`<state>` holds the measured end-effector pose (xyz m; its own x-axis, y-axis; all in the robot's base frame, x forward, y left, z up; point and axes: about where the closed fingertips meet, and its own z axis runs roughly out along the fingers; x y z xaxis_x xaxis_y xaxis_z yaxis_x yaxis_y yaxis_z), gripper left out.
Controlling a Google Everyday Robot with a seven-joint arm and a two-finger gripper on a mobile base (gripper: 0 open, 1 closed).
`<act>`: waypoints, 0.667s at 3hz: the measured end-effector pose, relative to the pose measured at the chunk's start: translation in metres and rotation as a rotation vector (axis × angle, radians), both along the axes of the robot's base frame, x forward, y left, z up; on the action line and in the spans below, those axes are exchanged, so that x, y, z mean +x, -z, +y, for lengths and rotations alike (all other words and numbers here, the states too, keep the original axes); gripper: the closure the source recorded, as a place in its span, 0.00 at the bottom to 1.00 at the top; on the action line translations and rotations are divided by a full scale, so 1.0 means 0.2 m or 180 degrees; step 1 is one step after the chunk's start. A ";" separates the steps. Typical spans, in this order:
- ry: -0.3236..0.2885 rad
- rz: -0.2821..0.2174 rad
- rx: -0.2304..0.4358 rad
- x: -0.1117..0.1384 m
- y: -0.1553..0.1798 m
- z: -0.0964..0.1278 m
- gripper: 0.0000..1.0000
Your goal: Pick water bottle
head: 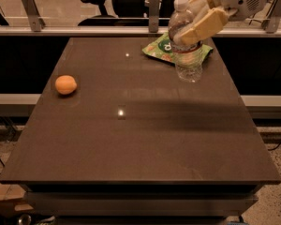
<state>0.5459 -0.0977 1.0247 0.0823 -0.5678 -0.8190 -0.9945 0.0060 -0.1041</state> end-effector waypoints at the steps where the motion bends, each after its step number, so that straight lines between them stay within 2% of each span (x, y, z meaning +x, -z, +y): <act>1: 0.0076 -0.0047 0.0149 -0.04 -0.18 0.03 1.00; 2: 0.0103 -0.0073 0.0126 -0.05 -0.20 0.05 1.00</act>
Offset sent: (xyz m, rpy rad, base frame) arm -0.0190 0.0022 0.0501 0.0431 -0.0159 -0.0381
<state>0.5357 -0.0884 1.0654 0.0836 -0.5376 -0.8391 -0.9911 0.0426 -0.1260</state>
